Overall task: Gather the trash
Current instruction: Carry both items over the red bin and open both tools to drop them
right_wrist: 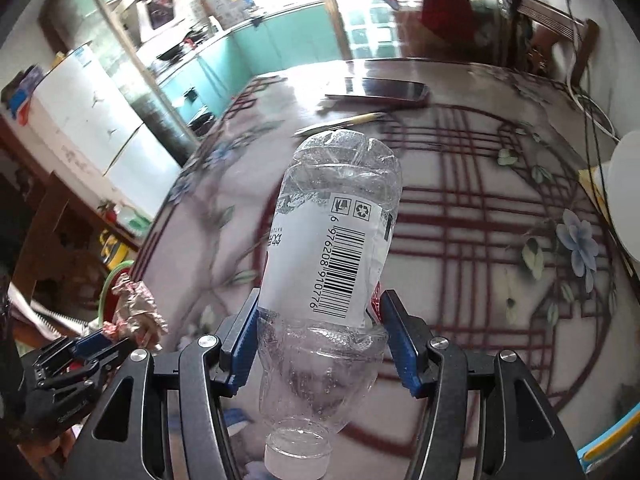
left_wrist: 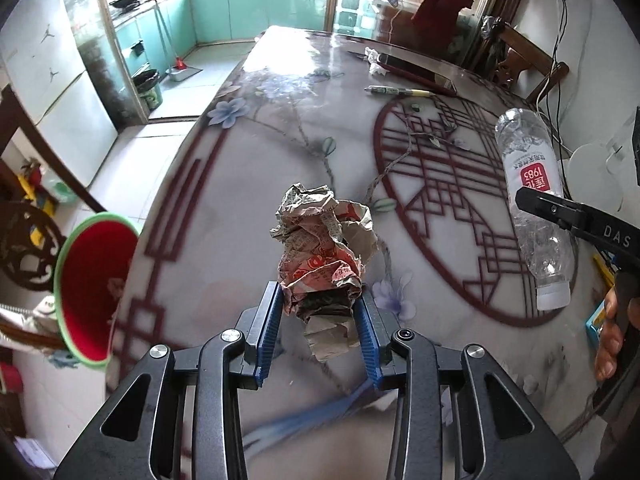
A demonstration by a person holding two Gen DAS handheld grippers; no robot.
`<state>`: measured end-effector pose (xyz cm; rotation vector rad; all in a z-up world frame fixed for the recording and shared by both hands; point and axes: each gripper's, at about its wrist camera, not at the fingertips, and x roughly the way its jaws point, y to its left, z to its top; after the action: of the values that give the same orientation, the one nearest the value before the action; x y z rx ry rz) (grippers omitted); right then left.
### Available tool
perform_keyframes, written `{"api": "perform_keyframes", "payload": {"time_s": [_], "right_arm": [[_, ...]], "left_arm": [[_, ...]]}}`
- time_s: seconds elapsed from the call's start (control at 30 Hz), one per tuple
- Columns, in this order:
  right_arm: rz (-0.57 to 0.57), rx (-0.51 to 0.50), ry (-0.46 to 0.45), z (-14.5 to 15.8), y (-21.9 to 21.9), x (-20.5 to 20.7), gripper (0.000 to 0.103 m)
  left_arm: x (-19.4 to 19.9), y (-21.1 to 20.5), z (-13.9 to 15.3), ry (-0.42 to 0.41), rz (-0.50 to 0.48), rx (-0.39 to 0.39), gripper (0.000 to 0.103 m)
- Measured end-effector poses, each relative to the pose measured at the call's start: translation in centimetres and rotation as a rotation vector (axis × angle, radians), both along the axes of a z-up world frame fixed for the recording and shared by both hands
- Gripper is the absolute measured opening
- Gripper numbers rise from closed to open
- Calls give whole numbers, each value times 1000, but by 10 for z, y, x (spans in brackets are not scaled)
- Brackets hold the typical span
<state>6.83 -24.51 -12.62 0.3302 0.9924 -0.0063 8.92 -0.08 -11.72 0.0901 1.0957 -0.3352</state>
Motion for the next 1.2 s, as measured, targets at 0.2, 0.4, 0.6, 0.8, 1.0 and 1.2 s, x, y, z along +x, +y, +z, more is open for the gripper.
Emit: {"api": "perform_keyframes", "payload": {"time_s": [0.2,0.4,0.6,0.8,1.0,1.2], "right_arm": [[51,-23,-8,7,29,-7,56],[73,-41,-27,18,41,-14,57],[97,-57,-63,35,57,-14,57],[122,-69,-76,43,73,-9,57],[157,-99,-100,52,97,-4,57],[195,-108,-116,59,124,4,57]], "left_arm": [[-10,16,-4,5,26,2,35],[-15,25,-2,-2,44,-4,35],[-14,37,1,-13,66,-15,36],[-14,51,0,-10,89,-21,36],[-12,68,2,-18,113,-20,36],[-8,88,4,-25,134,-20,36]]}}
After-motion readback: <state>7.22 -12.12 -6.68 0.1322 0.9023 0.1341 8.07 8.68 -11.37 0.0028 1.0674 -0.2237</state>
